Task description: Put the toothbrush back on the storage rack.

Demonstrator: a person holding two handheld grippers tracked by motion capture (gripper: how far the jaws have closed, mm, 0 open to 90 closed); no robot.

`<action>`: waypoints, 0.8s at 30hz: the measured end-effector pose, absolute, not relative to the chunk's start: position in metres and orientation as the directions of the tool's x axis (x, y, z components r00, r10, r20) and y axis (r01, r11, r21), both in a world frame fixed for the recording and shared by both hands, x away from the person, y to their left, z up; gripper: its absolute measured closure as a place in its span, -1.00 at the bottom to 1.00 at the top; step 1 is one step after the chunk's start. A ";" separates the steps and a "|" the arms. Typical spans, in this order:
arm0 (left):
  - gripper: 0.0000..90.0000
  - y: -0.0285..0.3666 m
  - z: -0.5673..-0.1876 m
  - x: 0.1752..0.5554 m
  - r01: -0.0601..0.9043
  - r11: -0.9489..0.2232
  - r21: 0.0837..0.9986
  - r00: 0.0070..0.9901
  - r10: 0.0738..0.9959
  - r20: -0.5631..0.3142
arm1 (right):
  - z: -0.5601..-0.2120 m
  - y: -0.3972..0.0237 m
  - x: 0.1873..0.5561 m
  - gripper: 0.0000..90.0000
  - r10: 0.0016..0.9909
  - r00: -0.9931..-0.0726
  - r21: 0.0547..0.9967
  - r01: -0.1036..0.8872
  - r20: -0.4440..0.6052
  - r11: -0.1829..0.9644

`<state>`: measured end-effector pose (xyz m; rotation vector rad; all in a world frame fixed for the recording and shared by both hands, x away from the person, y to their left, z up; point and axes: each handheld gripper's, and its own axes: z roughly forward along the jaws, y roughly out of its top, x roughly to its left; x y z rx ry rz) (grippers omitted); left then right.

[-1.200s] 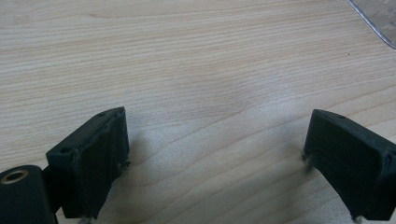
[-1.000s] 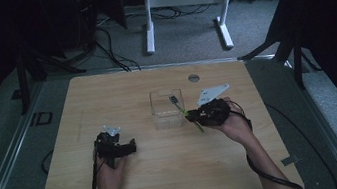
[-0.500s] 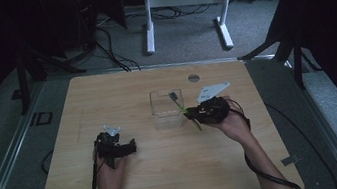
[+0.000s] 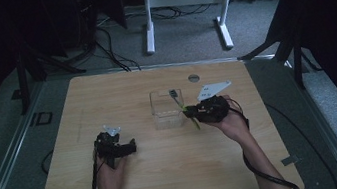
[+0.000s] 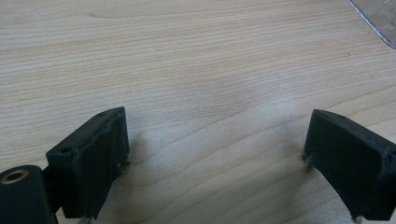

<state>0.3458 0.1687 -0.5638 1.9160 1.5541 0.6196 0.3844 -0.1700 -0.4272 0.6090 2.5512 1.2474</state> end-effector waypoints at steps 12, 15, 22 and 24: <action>-0.84 0.169 -0.564 0.346 0.704 -0.146 0.695 0.211 0.978 -0.008 | -0.425 -0.171 0.387 0.75 0.480 -0.877 0.820 0.271 -0.006 0.505; -0.84 0.169 -0.564 0.346 0.704 -0.146 0.695 0.211 0.977 -0.008 | -0.425 -0.172 0.388 0.75 0.484 -0.875 0.827 0.277 0.006 0.489; -0.84 0.169 -0.564 0.346 0.704 -0.146 0.695 0.211 0.978 -0.008 | -0.423 -0.171 0.390 0.75 0.495 -0.869 0.838 0.283 0.017 0.467; -0.84 0.169 -0.564 0.346 0.704 -0.146 0.695 0.211 0.977 -0.008 | -0.423 -0.170 0.391 0.75 0.501 -0.865 0.841 0.288 0.023 0.458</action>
